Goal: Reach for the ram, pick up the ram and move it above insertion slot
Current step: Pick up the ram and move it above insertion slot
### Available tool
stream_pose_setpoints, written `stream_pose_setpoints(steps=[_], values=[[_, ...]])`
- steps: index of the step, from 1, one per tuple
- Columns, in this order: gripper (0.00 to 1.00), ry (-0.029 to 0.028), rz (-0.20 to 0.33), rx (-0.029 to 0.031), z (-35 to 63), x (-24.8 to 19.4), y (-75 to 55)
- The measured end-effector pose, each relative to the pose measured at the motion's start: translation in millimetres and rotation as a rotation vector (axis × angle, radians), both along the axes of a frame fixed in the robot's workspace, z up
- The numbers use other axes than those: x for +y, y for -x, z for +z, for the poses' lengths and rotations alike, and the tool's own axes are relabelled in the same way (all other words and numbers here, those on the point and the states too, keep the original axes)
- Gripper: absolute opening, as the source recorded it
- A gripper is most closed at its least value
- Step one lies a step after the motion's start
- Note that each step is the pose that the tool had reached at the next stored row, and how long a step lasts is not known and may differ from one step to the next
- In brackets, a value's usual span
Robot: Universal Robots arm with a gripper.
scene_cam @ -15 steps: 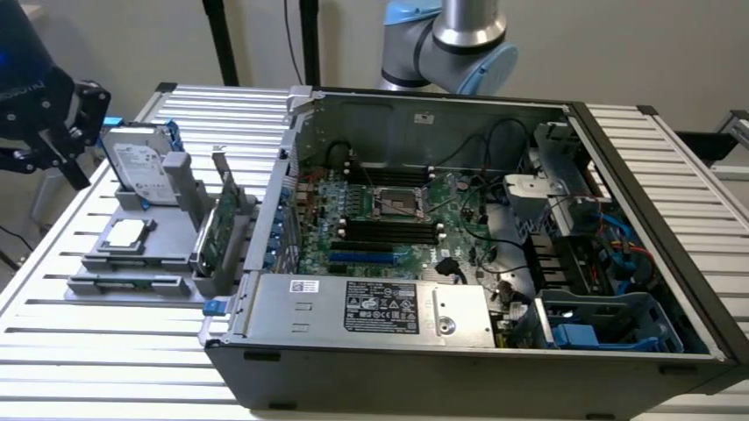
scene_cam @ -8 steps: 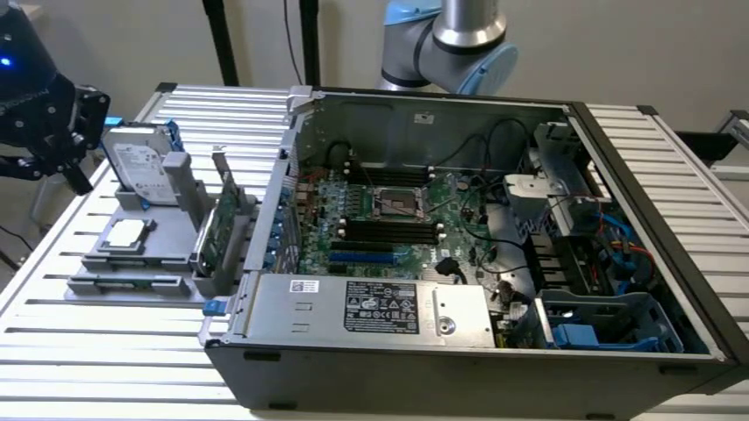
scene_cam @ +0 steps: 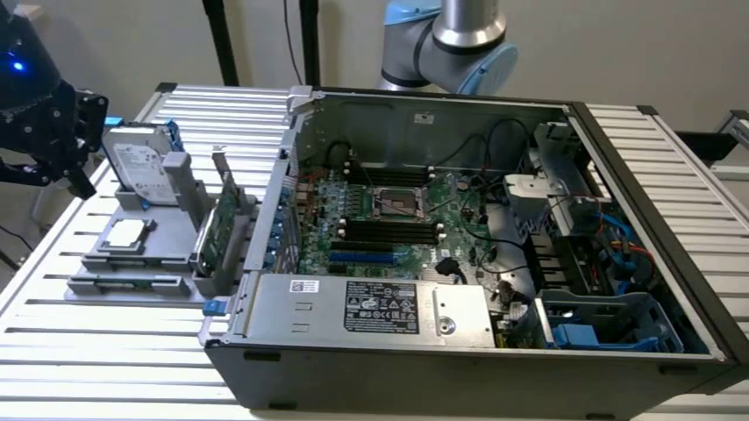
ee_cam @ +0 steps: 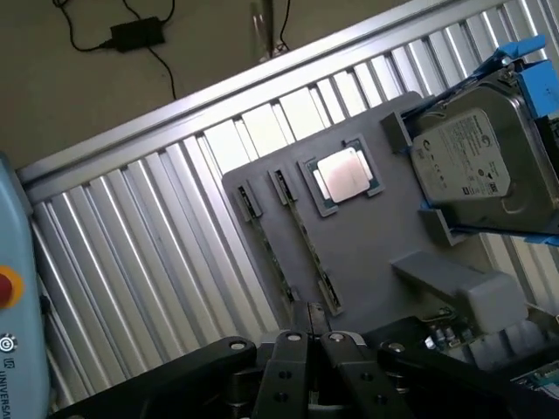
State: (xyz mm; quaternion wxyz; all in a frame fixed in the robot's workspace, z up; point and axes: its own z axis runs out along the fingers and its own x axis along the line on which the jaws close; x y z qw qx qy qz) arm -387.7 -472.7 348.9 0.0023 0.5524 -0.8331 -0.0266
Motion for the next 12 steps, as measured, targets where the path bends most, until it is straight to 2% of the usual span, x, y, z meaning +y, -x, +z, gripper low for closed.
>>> stream_pose_setpoints(steps=[3,12], values=[[0.11,-0.0001,0.054,-0.0042,-1.3,0.0,0.0],[0.11,-0.0015,0.217,-0.0043,-2.7,0.0,0.0]])
